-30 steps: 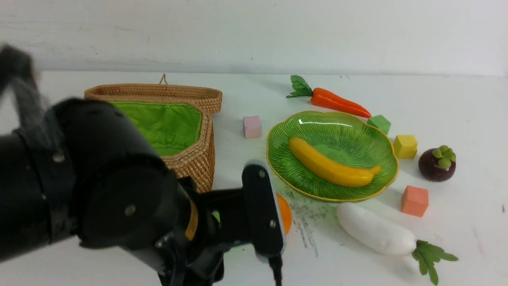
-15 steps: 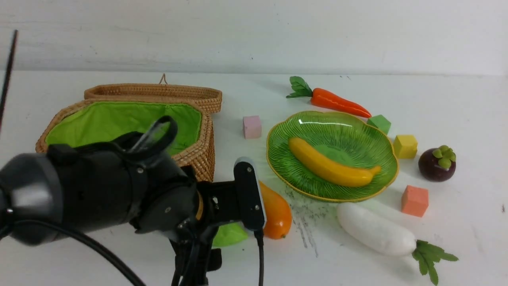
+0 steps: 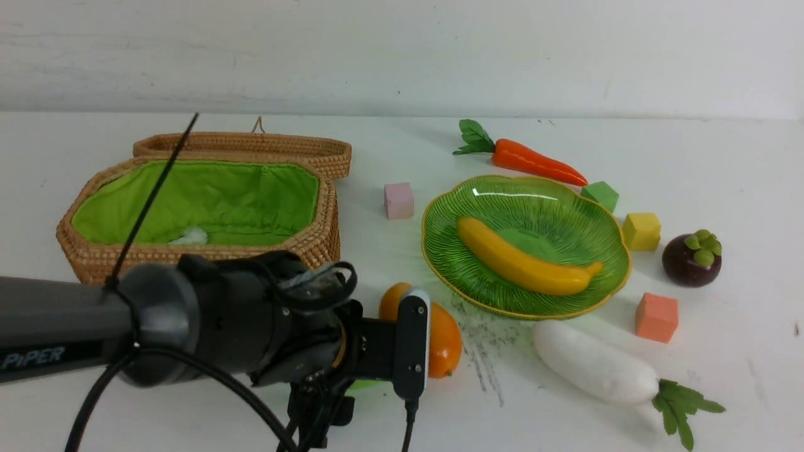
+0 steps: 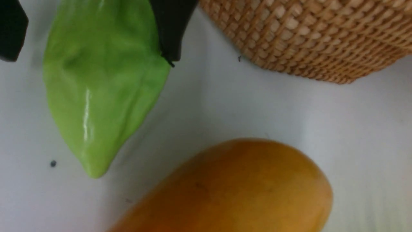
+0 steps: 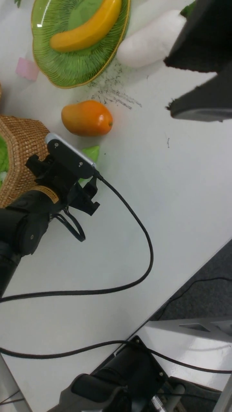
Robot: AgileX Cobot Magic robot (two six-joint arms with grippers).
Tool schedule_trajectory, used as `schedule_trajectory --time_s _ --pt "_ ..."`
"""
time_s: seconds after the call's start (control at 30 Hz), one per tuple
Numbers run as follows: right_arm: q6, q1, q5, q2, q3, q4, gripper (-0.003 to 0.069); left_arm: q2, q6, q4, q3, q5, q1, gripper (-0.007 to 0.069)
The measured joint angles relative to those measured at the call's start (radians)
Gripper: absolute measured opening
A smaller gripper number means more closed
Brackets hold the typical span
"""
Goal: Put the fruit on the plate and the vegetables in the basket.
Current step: Take a chayote with your left arm and place it on the basket on the left.
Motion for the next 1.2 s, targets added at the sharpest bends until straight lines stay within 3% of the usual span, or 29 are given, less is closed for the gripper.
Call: schedule_trajectory --time_s 0.13,0.27,0.47,0.67,0.77,0.8,0.9,1.0,1.1,1.2 --pt "0.000 0.000 0.000 0.000 0.034 0.018 0.0171 0.031 -0.007 0.023 -0.007 -0.005 0.000 0.0517" --pt "0.000 0.000 0.000 0.000 0.043 0.019 0.0171 0.036 -0.009 0.016 -0.007 0.013 -0.001 0.0433" --pt "0.000 0.000 0.000 0.000 0.043 0.023 0.0178 0.026 -0.012 0.015 -0.008 0.092 -0.013 0.0434" --pt "-0.003 0.000 0.000 0.000 0.043 0.027 0.0181 -0.054 -0.085 -0.030 0.000 0.244 -0.130 0.0434" --pt "-0.004 0.000 0.000 0.000 0.043 0.052 0.0183 -0.199 -0.227 -0.030 0.000 0.334 -0.236 0.0434" --pt "-0.004 0.000 0.000 0.000 0.043 0.052 0.0183 -0.199 -0.227 -0.026 0.000 0.338 -0.240 0.0434" --pt "-0.010 0.000 -0.029 0.000 0.043 0.060 0.0188 -0.334 -0.316 0.112 0.000 0.395 -0.262 0.0434" --pt "-0.024 0.000 -0.117 0.000 0.043 0.060 0.0190 -0.421 -0.356 0.313 0.000 0.395 -0.218 0.0434" --pt "-0.051 0.000 -0.234 0.000 0.043 0.063 0.0195 -0.466 -0.371 0.520 0.000 0.323 -0.105 0.0434" --pt "-0.060 0.000 -0.291 0.000 0.043 0.068 0.0196 -0.464 -0.378 0.595 0.000 0.230 -0.009 0.0434"
